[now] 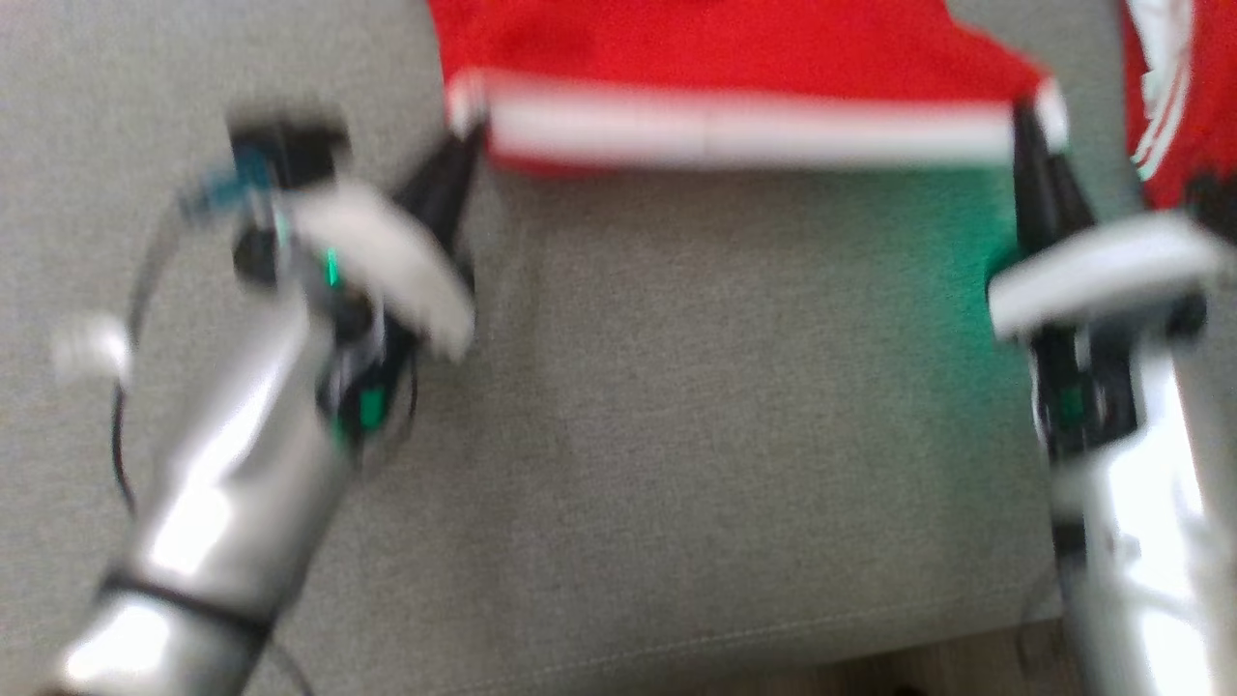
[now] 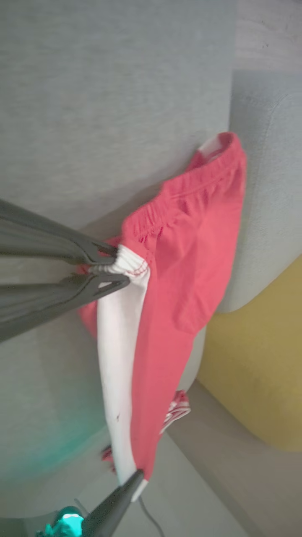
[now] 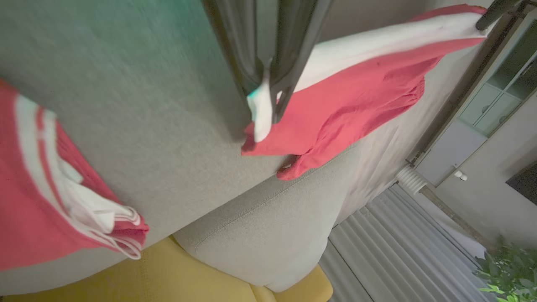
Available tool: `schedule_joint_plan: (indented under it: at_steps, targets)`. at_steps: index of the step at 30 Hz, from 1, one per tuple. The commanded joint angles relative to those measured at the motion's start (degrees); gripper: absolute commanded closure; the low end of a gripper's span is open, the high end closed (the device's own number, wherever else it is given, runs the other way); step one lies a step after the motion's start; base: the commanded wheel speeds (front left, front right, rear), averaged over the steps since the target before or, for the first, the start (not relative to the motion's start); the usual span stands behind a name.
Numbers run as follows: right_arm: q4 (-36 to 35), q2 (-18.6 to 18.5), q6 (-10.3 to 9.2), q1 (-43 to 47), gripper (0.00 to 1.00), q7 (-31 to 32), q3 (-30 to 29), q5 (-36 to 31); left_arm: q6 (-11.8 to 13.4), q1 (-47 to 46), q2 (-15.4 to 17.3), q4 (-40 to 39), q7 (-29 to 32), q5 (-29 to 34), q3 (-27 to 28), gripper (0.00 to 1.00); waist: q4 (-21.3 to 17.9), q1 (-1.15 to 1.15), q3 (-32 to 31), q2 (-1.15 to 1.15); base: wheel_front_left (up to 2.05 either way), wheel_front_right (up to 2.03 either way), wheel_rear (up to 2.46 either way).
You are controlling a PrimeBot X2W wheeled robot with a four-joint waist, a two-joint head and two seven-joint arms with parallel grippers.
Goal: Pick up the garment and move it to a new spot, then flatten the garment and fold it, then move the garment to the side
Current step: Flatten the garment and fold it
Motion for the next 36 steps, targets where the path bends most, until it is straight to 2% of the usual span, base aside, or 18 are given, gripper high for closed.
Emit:
schedule_joint_plan:
  at_steps: [1,6,11,14,18,24,28,36]
  targets:
    - [-5.4,-0.6,-0.04,3.3,1.0,0.4,0.7,-0.1,0.5,2.4,3.9,-4.0,-1.4,0.8,1.6,1.0,0.3,0.0,-2.6,0.0,0.0,0.0,0.0]
    - [-19.6,-0.6,-0.04,22.4,1.0,5.3,-3.0,-0.8,4.8,20.8,7.6,-17.0,-2.6,-1.0,0.9,1.0,0.9,0.0,-6.6,0.0,0.0,0.0,0.0]
    - [-32.4,0.2,-0.04,38.8,1.0,11.4,-6.5,-3.3,12.6,36.6,11.3,-31.5,-1.2,-1.3,-0.5,1.0,1.8,0.0,-8.4,0.0,0.0,0.0,0.0]
    - [-36.7,0.9,-0.04,45.5,1.0,13.9,-8.6,-3.6,16.4,43.6,13.4,-38.4,0.1,-1.9,-0.7,1.0,2.7,0.0,-9.0,0.0,0.0,0.0,0.0]
    - [-40.3,1.3,-0.04,49.5,1.0,15.8,-11.5,-4.0,19.4,48.4,14.9,-45.3,2.1,-2.9,-1.2,1.0,4.1,0.0,-9.8,0.0,0.0,0.0,0.0]
    - [-42.6,1.4,-0.04,43.5,1.0,19.0,-11.9,-5.2,19.3,47.8,12.7,-50.3,3.2,-7.0,0.0,1.0,5.7,0.0,-9.7,0.0,0.0,0.0,0.0]
    - [-41.7,0.6,-0.04,33.0,1.0,23.9,-10.5,-7.1,18.5,43.6,10.2,-50.6,4.6,-9.7,1.1,1.0,7.5,0.0,-7.8,0.0,0.0,0.0,0.0]
    - [-29.9,-3.2,-0.04,8.1,1.0,33.1,-9.6,-11.9,17.0,29.0,3.7,-44.7,8.9,-13.3,2.3,1.0,13.3,0.0,-0.7,0.0,0.0,0.0,0.0]
